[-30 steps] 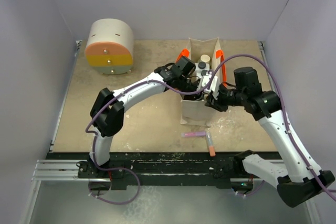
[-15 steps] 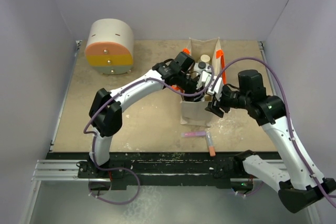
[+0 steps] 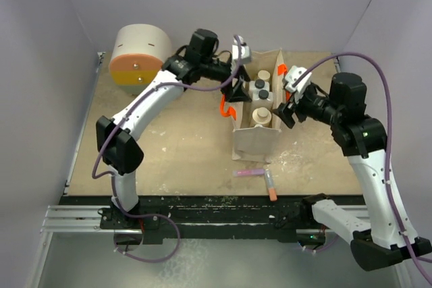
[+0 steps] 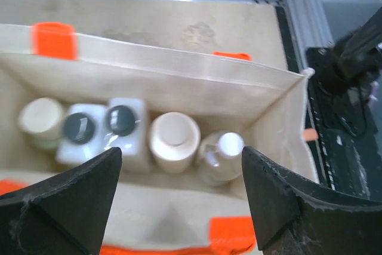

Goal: Place the personal care products into the canvas bag
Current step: Place the care product in the canvas bag, then reset both arms

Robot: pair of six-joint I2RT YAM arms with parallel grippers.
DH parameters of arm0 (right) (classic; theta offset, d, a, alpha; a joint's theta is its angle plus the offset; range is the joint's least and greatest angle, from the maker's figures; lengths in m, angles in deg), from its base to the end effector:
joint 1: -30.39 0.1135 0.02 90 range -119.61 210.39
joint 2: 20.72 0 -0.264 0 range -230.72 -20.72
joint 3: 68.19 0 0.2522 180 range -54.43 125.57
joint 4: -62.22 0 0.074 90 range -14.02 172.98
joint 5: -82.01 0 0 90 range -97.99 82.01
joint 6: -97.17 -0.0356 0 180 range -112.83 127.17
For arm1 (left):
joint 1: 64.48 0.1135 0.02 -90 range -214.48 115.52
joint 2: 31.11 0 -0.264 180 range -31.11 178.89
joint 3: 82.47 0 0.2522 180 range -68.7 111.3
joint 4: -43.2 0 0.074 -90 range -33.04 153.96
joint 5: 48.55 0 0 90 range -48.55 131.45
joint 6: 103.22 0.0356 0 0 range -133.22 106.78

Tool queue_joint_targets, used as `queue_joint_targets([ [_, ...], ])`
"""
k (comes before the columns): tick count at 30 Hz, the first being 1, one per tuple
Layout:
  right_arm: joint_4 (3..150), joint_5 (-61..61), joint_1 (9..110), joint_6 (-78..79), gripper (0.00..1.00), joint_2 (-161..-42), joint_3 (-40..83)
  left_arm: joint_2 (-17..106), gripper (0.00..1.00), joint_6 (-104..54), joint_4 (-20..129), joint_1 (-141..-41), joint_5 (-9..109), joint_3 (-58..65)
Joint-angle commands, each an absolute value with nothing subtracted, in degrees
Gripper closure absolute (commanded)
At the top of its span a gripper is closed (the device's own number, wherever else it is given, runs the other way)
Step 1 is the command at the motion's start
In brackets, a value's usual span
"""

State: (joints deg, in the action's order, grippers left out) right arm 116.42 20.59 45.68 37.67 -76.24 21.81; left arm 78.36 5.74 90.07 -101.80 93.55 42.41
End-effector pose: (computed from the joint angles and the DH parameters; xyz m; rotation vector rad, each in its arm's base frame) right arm 0.1668 0.0632 0.4384 -1.0267 1.5775 0.2952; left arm 0.3272 -0.2848 0.3794 1.4324 1.5114 -1.1487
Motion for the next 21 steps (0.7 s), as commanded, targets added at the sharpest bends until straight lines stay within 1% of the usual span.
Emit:
queue_joint_targets([
  [1, 107.91, 14.28, 43.25, 29.7, 0.24, -77.75, 26.2, 73.29, 0.15, 1.43, 86.43, -96.79, 93.85, 48.05],
  [5, 102.68, 5.73, 41.82, 25.89, 0.22, -79.3, 27.26, 70.81, 0.1, 1.03, 86.15, -93.3, 89.7, 48.41],
  [8, 100.99, 1.45, 41.46, 24.28, 0.19, -81.59, 28.24, 68.82, 0.06, 2.35, 86.7, -91.07, 84.04, 47.12],
  [10, 100.65, -2.38, 41.46, 22.69, 0.18, -83.55, 28.95, 67.05, 0.02, 2.44, 86.55, -89.76, 78.24, 45.63],
  [12, 100.31, -6.48, 41.46, 21.34, 0.12, -85.7, 30.13, 65.68, 0.01, 2.92, 85.95, -88.84, 71.62, 44.22],
  [14, 99.5, -10.06, 41.46, 20.27, 0.01, -87.04, 30.98, 64.44, 0.01, 3.54, 84.47, -88.68, 62.58, 42.93],
  [15, 99.06, -11.51, 41.46, 19.93, 0.0, -87.45, 31.44, 63.88, 0.01, 3.64, 83.59, -88.57, 57.56, 42.44],
  [17, 99.63, -11.73, 41.46, 19.72, 0.0, -88.12, 32.48, 62.8, 0.01, 3.71, 82.03, -88.25, 49.76, 41.33],
  [21, 101.68, -12.82, 41.46, 14.39, 0.0, -89.14, 33.09, 60.59, 0.01, 3.28, 82.03, -87.46, 43.56, 40.88],
])
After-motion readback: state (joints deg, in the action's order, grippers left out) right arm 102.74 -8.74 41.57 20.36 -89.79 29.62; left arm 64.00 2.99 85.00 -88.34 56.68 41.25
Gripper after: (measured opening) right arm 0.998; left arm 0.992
